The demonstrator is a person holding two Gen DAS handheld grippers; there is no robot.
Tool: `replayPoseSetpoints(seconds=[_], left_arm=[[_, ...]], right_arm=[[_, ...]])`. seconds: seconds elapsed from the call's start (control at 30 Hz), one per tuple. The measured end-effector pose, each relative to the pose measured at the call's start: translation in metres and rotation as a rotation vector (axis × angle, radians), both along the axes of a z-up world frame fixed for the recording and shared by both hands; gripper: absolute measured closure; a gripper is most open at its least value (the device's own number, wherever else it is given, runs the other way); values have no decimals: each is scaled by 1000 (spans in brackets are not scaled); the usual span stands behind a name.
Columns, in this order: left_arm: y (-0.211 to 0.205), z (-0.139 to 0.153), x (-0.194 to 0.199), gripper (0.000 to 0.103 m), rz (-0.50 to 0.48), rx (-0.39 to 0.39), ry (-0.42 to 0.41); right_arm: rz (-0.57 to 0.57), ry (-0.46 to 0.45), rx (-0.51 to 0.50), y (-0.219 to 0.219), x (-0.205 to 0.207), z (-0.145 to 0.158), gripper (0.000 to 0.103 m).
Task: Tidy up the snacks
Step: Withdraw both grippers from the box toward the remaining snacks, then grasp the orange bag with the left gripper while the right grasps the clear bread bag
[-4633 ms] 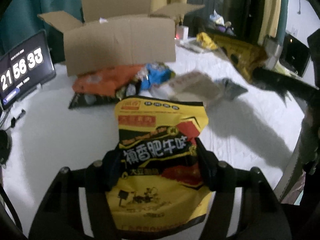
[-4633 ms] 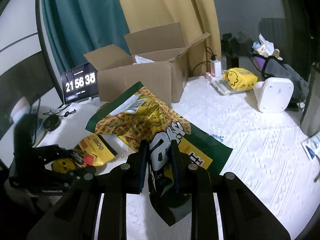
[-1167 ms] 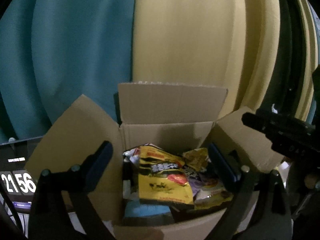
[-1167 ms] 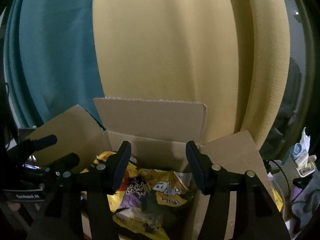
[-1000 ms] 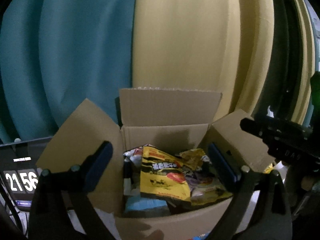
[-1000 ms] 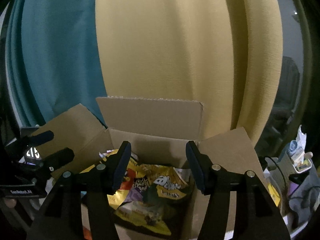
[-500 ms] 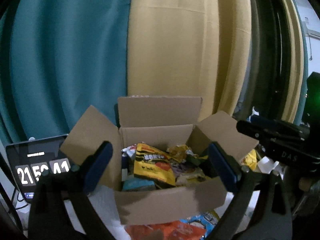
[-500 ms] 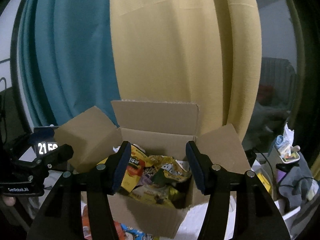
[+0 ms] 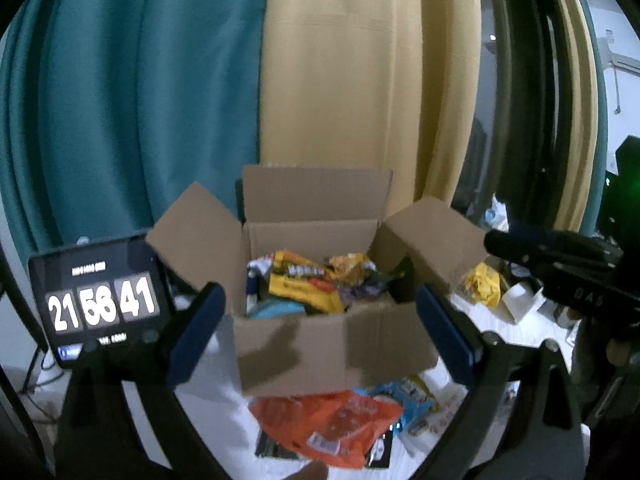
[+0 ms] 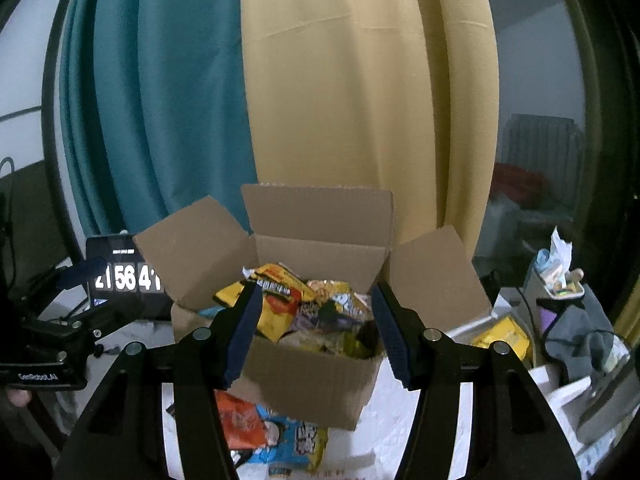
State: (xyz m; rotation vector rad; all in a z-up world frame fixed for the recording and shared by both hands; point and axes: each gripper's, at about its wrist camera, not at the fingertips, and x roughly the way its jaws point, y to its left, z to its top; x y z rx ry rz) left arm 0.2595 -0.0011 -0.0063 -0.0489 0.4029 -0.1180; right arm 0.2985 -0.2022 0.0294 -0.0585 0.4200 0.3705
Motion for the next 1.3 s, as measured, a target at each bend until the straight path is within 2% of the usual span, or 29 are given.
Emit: replayPoseSetpoints(seconds=[0.4,0.7,0.77,0.9,1.1,1.2,1.3], left_arm=[[-9,-74,-13,6,-14,31,147],[-22,-127,-4,6,-54,61,286],[-25,-133,0,6,-61,75,302],[-41,-145,5,6,-85,159,318],[-57,-158,20,6,-76,275,336],[-57,-165,31,6,-61,294,351],[-51,-169,41,6,-67,260,368]], right_arm=[[-36,94,8,-18,-22,-47,43],[-69,215,15,-42,-27,-98,43],[-79,250,29,-48,-27,-111,43],[-88,316,53,-58,-24,-135,43],[-73,387,58,-63,-22,-161,34],[-54,423,73,-64,-20,-170,30],[-18,462,82,-61,-19,-180,27]])
